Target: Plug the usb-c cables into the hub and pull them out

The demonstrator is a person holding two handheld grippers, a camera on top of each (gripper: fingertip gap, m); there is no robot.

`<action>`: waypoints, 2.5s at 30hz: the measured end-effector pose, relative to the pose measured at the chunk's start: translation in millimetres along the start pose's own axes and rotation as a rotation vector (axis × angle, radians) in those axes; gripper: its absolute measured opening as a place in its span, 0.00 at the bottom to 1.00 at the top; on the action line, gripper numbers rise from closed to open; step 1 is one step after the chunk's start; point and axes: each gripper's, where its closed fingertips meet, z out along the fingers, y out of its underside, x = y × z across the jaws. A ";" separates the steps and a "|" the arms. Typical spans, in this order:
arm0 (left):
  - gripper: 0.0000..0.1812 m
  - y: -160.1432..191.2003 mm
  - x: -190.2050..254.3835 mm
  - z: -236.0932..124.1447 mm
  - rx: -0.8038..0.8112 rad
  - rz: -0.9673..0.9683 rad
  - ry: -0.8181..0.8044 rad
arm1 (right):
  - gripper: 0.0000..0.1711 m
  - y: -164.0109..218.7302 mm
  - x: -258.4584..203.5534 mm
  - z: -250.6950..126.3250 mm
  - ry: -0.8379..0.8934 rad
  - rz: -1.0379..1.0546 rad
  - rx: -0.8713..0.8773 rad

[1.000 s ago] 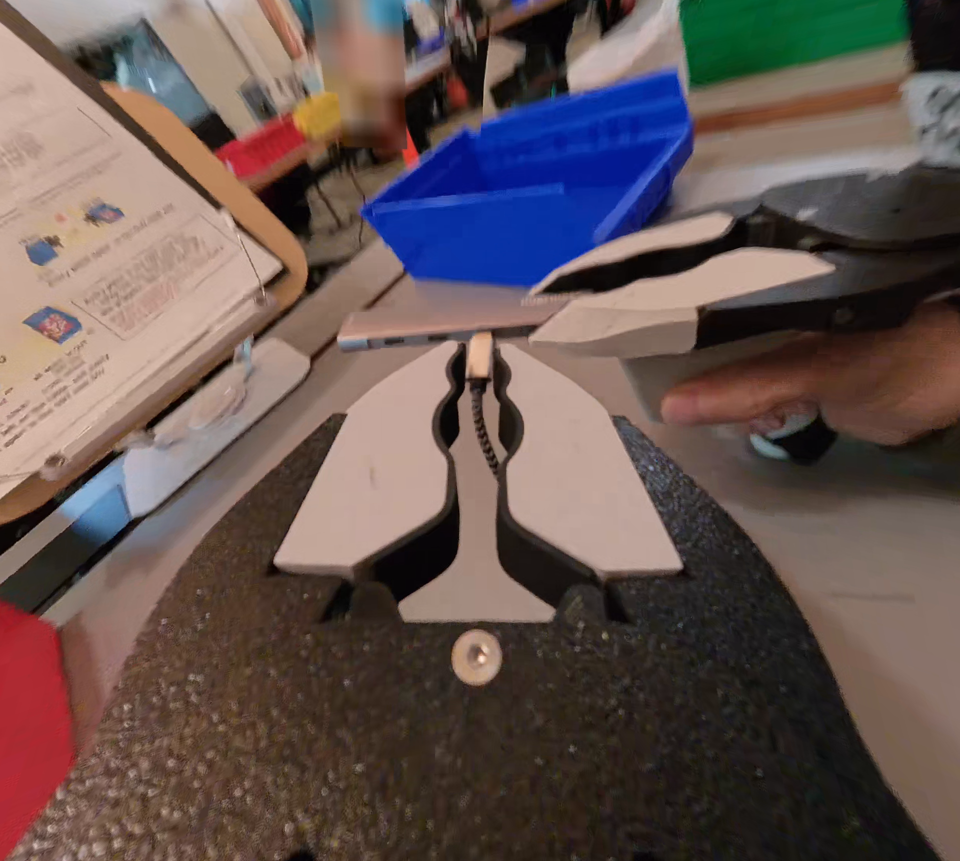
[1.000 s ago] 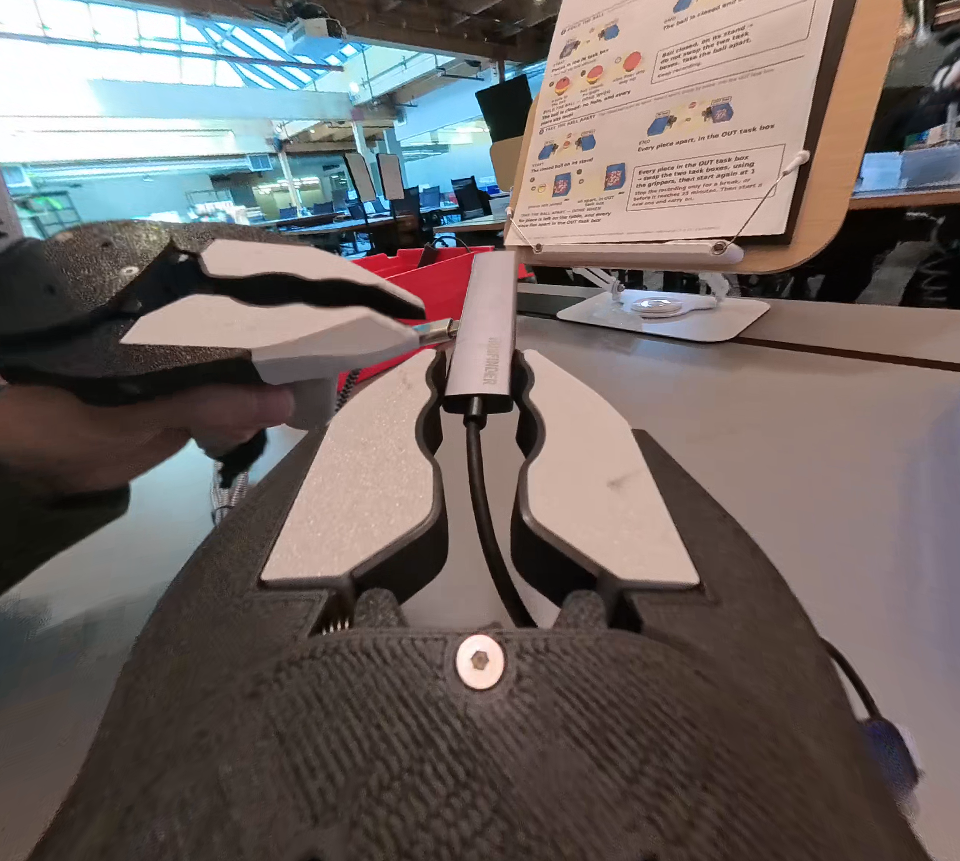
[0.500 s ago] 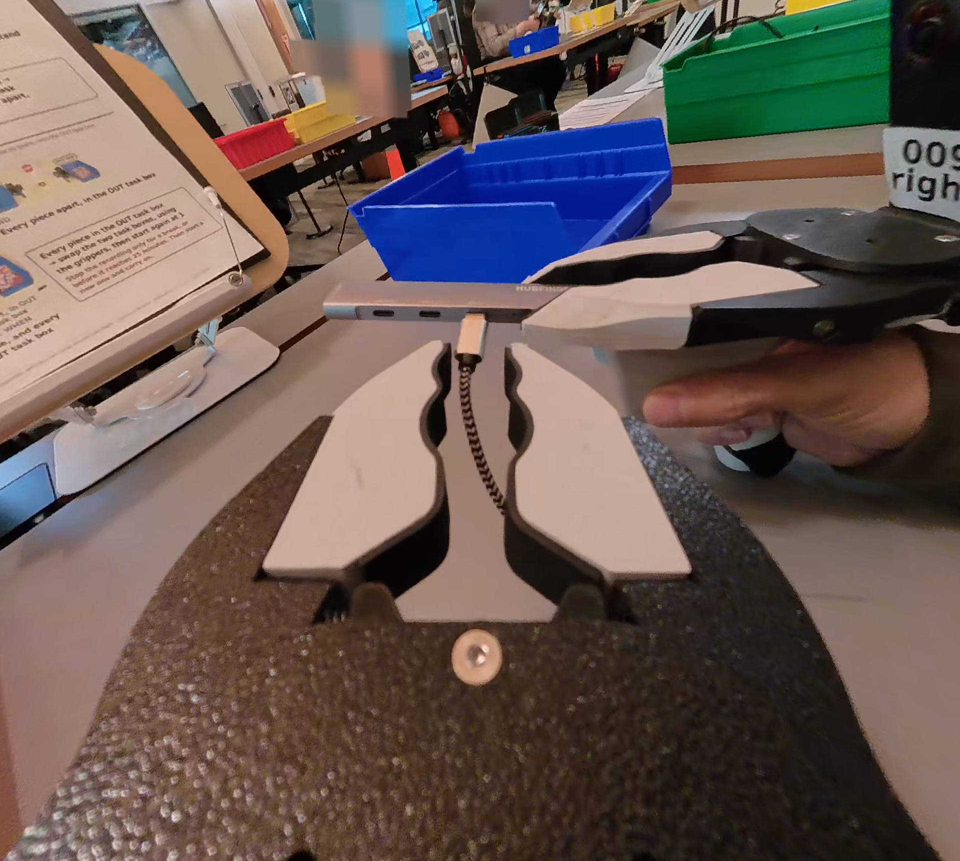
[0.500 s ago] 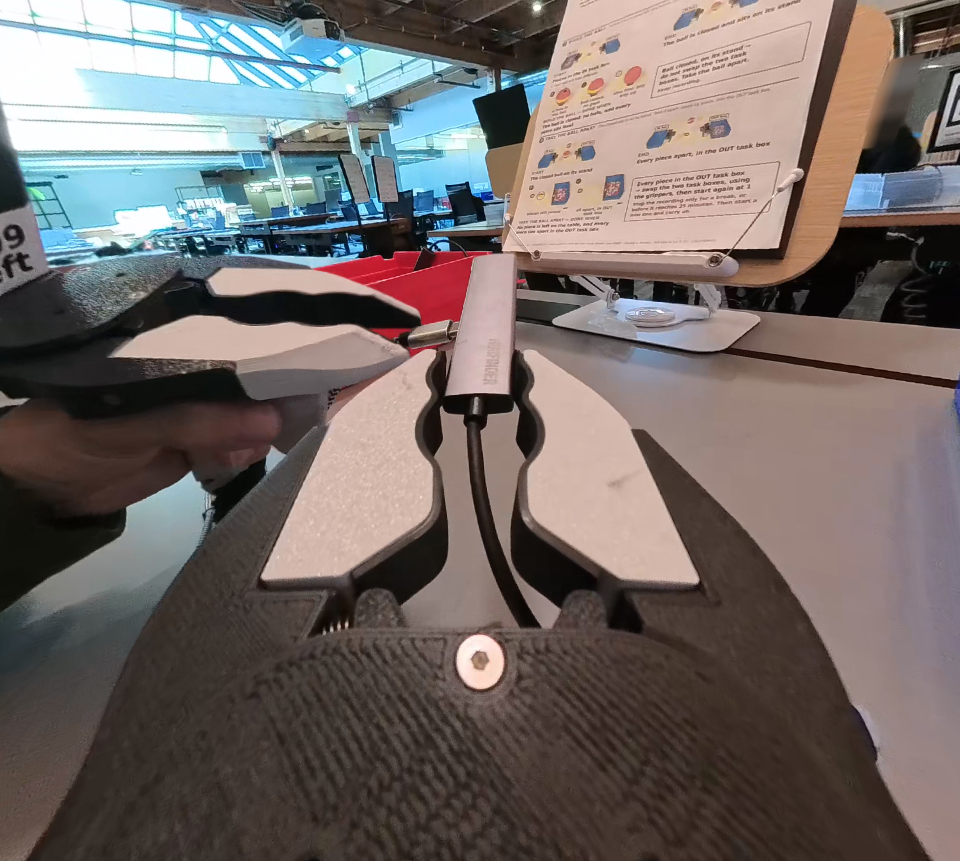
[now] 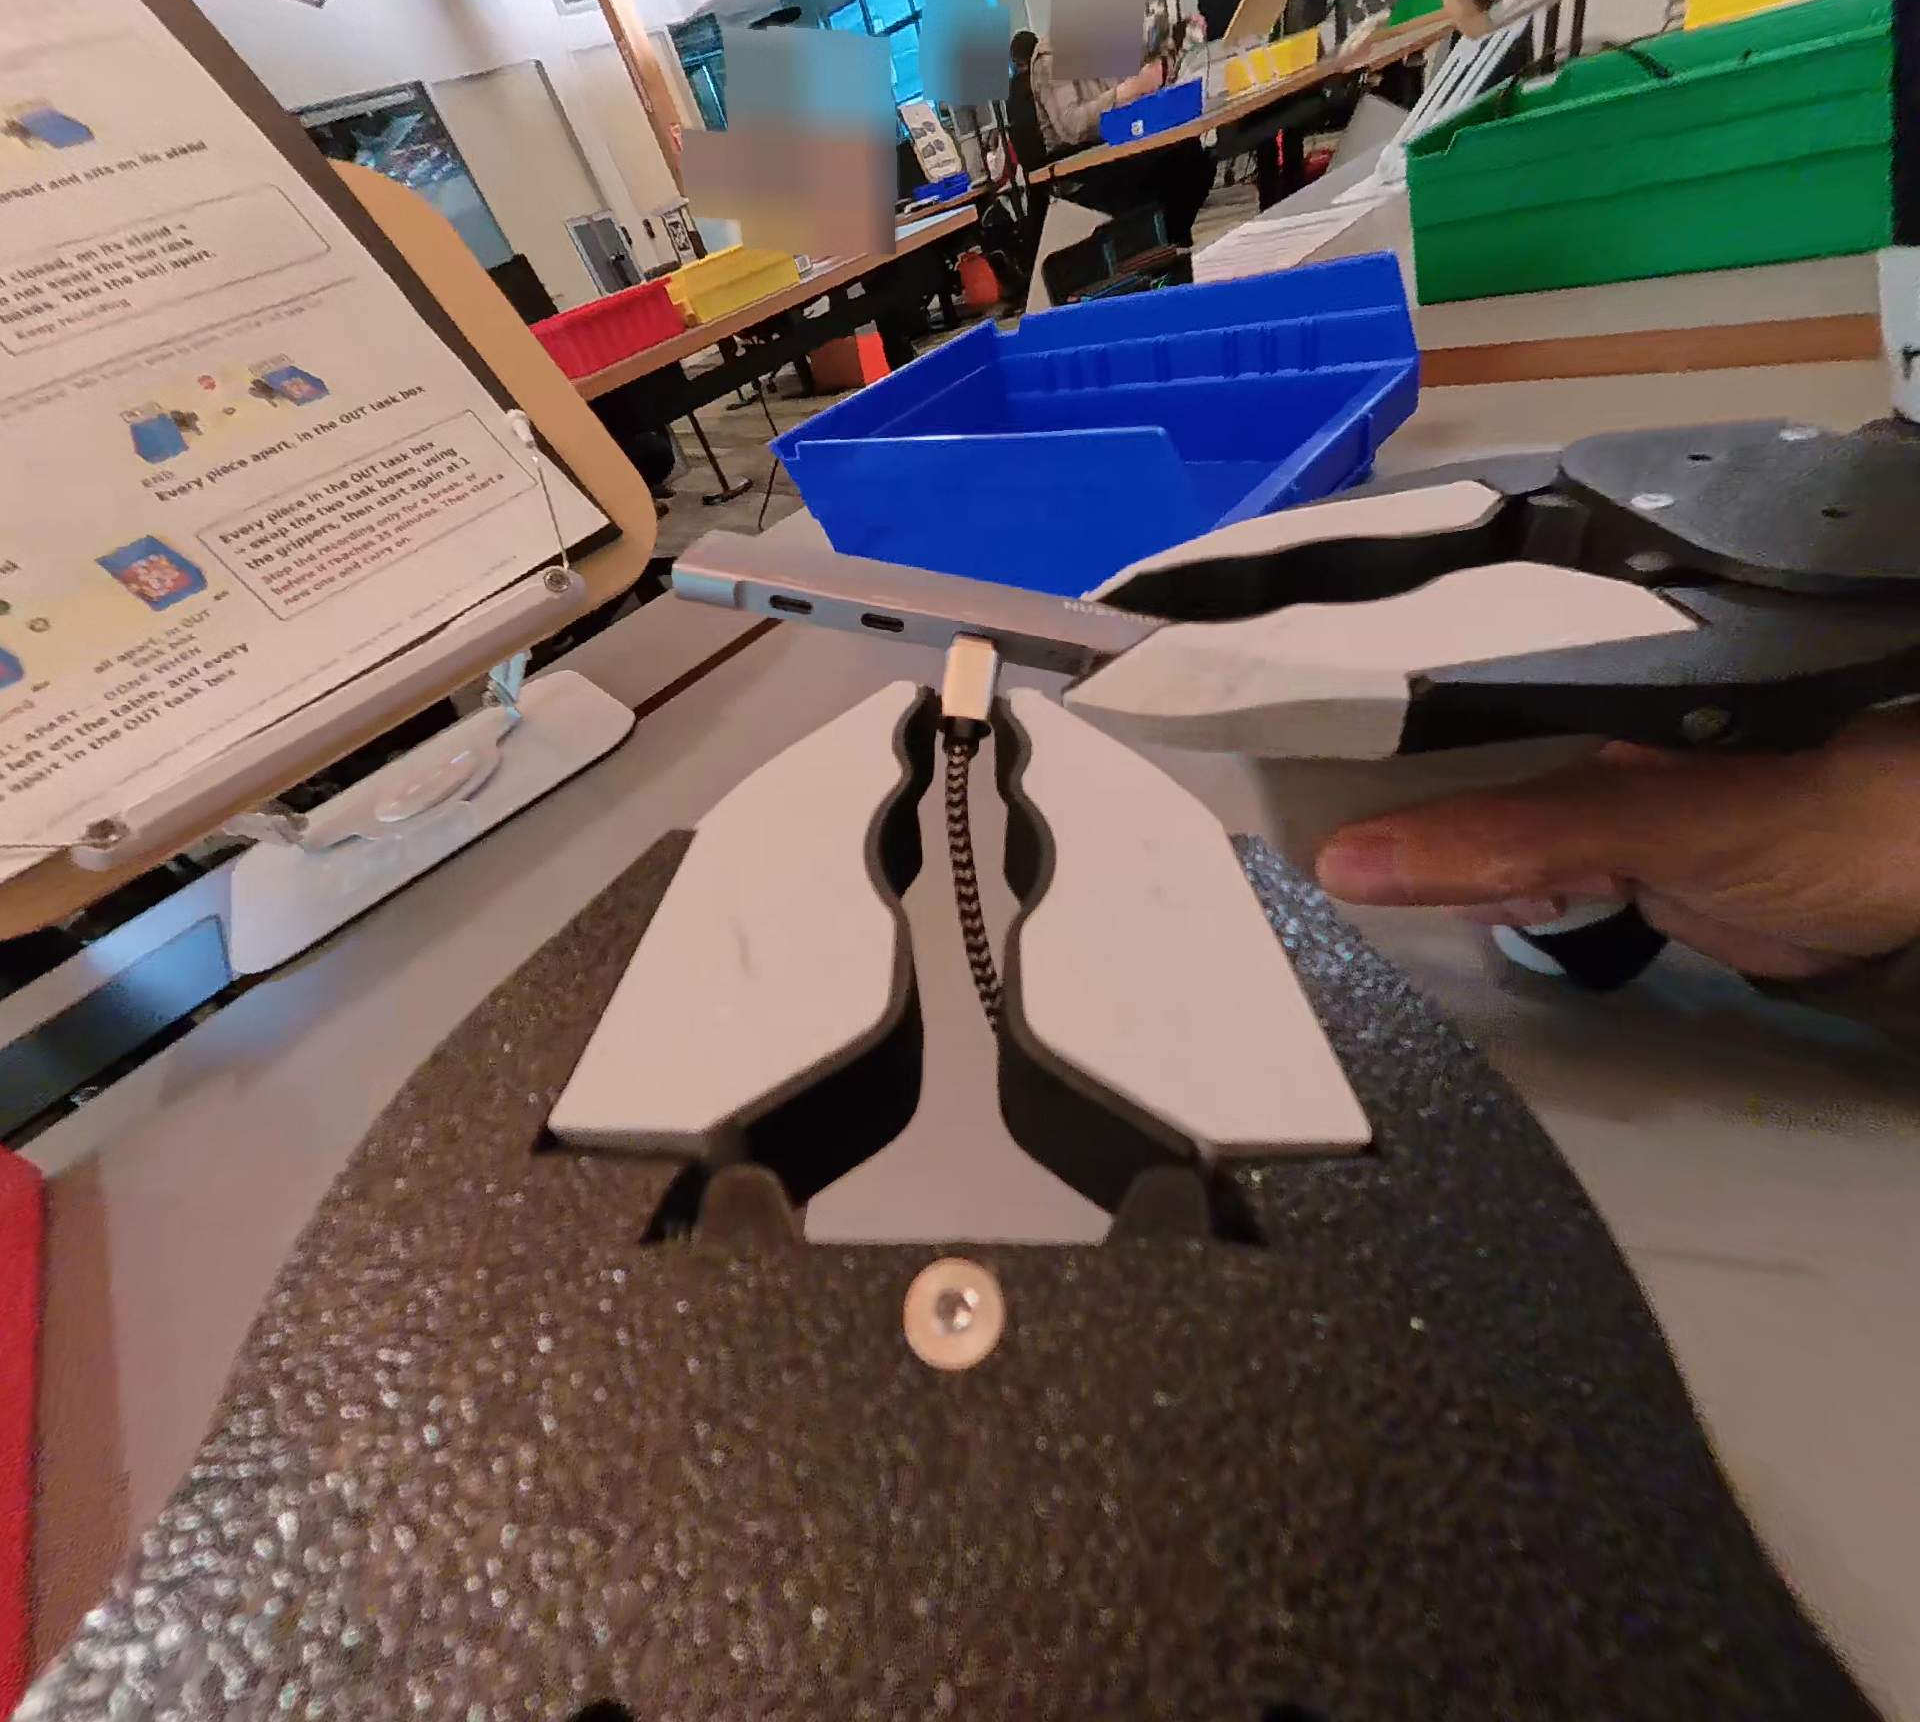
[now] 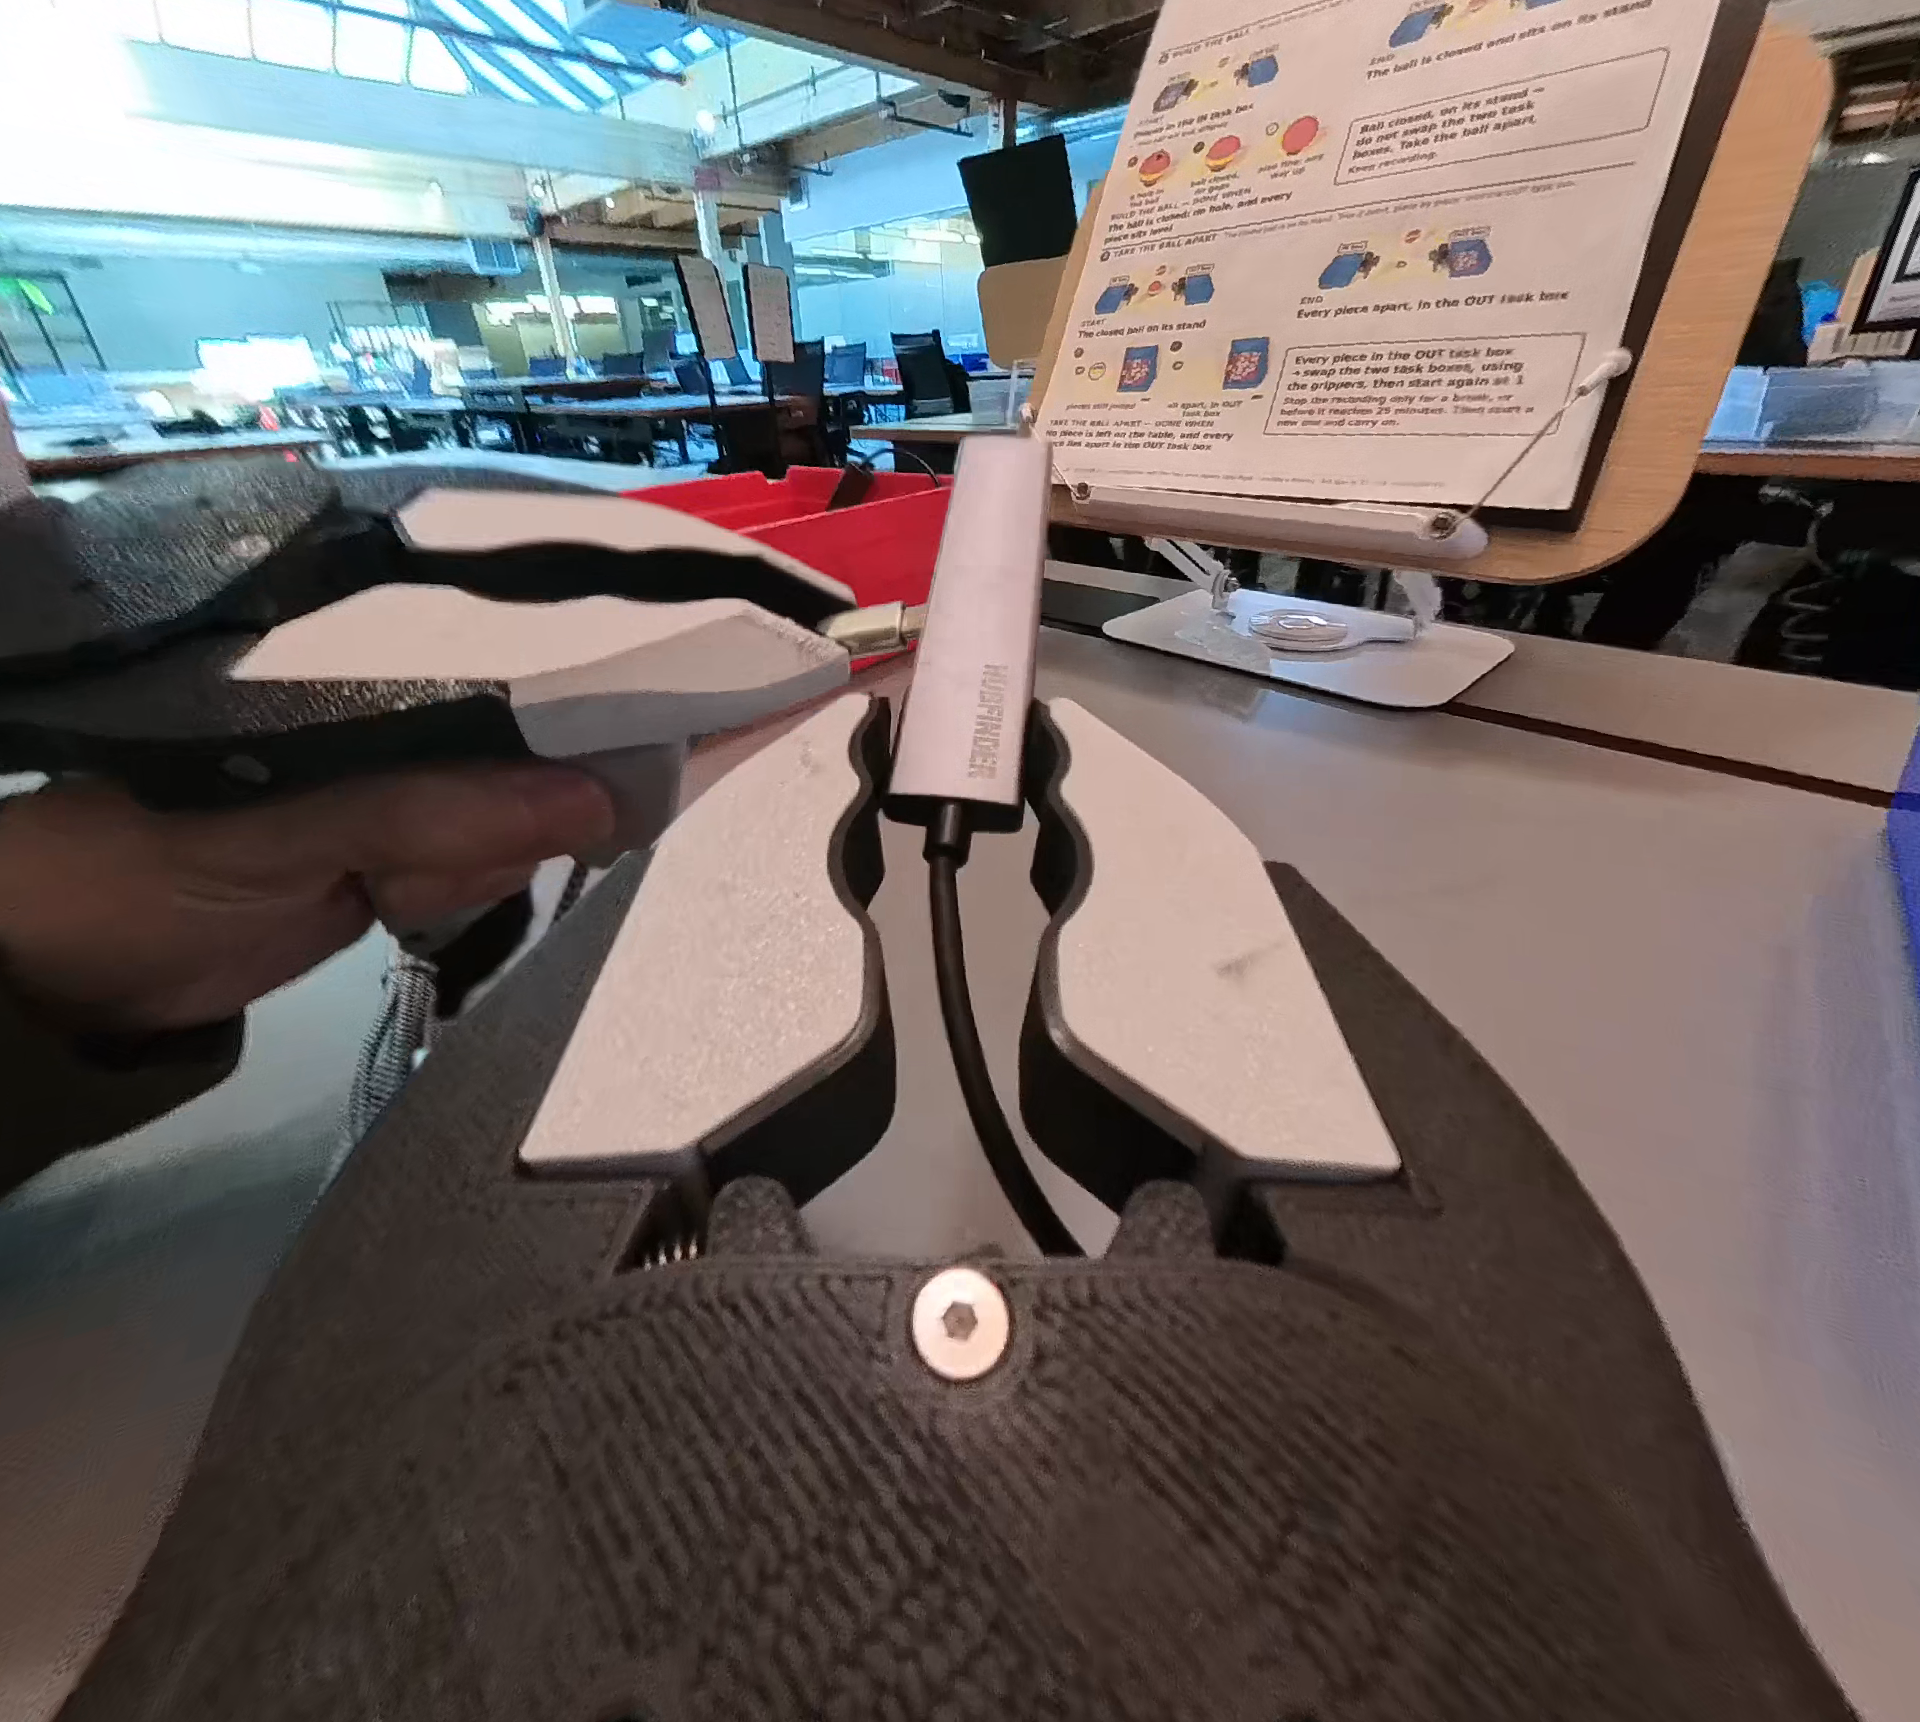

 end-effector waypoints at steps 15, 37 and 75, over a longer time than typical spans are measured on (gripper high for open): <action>0.06 5.2 -1.5 0.5 -0.224 0.291 -0.062 | 0.15 10.6 -2.0 2.1 0.046 -0.180 -0.087; 0.06 -31.5 7.0 -11.7 0.061 0.153 -0.051 | 0.05 7.3 -16.5 4.5 0.095 -0.399 -0.075; 0.05 -18.4 -30.0 -1.4 0.300 -1.641 0.359 | 0.16 -4.2 -28.7 5.7 0.062 -0.255 0.063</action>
